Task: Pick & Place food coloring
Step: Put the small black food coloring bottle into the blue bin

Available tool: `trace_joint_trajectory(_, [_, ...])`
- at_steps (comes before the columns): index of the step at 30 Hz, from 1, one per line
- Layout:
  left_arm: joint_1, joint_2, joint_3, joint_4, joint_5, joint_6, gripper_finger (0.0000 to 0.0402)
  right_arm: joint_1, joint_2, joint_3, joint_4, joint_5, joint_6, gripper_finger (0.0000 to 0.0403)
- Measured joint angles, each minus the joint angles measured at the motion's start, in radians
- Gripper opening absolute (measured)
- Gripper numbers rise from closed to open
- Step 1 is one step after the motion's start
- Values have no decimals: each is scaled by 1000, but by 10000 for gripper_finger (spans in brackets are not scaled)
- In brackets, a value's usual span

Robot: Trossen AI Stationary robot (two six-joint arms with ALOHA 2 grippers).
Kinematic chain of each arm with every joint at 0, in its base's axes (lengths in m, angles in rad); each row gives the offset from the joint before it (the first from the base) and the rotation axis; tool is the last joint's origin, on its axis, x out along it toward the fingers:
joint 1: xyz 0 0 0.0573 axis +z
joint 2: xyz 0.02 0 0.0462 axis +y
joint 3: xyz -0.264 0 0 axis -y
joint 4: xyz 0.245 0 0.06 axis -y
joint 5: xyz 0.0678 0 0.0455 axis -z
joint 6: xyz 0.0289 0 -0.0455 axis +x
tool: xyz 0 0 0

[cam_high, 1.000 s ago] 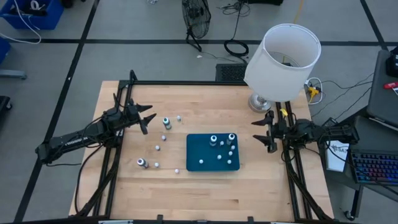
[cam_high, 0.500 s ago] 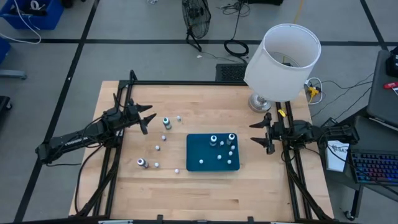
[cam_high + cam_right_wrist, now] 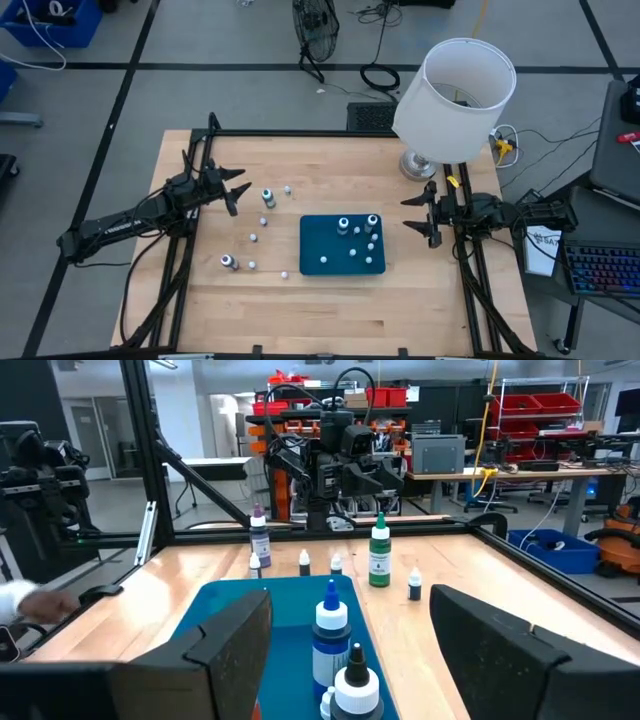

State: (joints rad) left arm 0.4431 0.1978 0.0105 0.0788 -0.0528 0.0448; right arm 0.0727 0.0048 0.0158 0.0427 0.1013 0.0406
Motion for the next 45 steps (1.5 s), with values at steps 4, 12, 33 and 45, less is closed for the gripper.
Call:
trace_joint_trajectory(4, [0, 0, 0, 0, 0, 0, 225, 0, 0, 0, -1, 0, 0, 257])
trace_joint_trajectory(12, [0, 0, 0, 1, 0, 0, 225, 0, 0, 0, -2, 1, 0, 260])
trace_joint_trajectory(33, [1, 58, 50, 64, 79, -248, 225, 0, 0, 0, -2, 2, 0, 258])
trace_joint_trajectory(45, [30, 906, 997, -787, -74, -111, 225, 0, 0, -1, -2, 2, 0, 260])
